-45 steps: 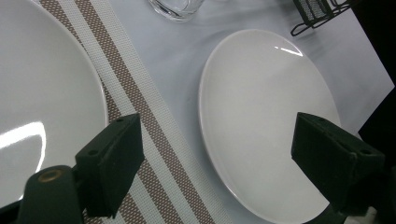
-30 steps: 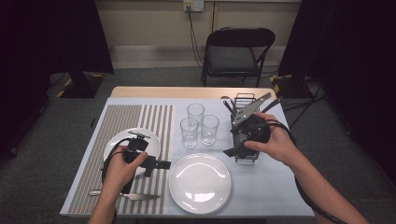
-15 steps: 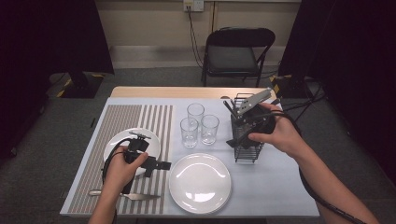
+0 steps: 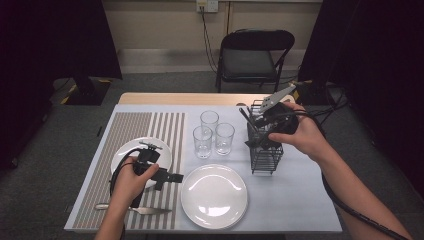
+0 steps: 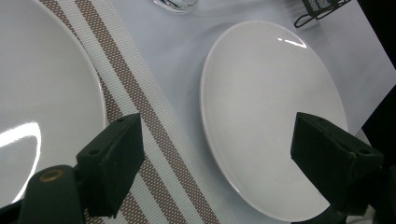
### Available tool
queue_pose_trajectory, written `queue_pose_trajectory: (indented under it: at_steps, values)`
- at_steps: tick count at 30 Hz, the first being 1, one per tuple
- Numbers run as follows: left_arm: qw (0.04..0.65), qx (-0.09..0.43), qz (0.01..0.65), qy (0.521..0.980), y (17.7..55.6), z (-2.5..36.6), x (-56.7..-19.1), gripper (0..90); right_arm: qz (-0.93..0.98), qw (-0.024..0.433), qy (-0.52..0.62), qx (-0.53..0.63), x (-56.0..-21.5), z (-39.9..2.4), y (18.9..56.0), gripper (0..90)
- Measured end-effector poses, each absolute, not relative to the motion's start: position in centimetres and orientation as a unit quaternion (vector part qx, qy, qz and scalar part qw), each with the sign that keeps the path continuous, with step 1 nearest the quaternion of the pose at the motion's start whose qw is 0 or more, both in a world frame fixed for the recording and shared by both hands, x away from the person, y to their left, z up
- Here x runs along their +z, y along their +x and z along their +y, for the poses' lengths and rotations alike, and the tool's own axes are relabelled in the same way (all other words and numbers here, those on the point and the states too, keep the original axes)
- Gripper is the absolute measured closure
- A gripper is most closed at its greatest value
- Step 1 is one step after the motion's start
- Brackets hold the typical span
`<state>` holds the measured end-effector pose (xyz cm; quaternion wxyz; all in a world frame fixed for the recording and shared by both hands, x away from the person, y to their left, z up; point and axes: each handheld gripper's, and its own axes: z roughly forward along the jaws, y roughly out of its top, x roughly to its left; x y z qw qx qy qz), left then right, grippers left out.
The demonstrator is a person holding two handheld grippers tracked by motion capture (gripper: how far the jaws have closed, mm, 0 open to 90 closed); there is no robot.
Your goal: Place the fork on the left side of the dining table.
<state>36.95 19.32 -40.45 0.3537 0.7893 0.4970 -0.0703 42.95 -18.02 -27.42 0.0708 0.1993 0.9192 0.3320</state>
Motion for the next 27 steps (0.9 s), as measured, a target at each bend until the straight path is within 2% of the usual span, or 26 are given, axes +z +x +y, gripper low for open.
queue_pose_trajectory:
  at_steps: [27]
  values:
    - [0.349,-0.069,0.496,0.792,36.8,19.2,-40.6,17.9,0.909,0.101,0.247,0.321,-26.9,-19.8,46.1,28.2]
